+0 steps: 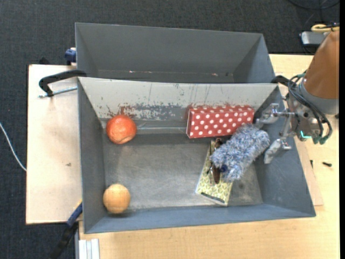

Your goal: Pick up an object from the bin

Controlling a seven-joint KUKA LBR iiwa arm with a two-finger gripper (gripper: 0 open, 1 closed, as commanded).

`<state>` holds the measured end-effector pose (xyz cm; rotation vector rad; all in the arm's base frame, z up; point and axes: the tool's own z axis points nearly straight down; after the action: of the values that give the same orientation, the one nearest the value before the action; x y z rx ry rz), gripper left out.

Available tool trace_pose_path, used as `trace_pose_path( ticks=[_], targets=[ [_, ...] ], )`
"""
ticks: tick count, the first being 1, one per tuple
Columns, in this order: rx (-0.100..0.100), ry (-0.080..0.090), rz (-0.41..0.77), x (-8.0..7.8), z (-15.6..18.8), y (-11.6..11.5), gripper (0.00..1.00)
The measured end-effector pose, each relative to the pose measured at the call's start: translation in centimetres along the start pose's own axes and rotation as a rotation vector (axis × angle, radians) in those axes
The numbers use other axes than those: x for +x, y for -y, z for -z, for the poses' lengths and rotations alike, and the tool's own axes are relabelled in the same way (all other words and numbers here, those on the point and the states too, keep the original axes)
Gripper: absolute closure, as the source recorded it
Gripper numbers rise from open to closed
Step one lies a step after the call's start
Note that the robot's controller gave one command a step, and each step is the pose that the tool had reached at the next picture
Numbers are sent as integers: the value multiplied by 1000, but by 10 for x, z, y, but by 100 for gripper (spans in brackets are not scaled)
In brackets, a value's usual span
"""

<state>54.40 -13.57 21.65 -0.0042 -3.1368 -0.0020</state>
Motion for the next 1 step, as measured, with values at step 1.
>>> trace_pose_path(
  ticks=[1],
  targets=[
    [2,8,2,-2,4,-1,0]
  ],
)
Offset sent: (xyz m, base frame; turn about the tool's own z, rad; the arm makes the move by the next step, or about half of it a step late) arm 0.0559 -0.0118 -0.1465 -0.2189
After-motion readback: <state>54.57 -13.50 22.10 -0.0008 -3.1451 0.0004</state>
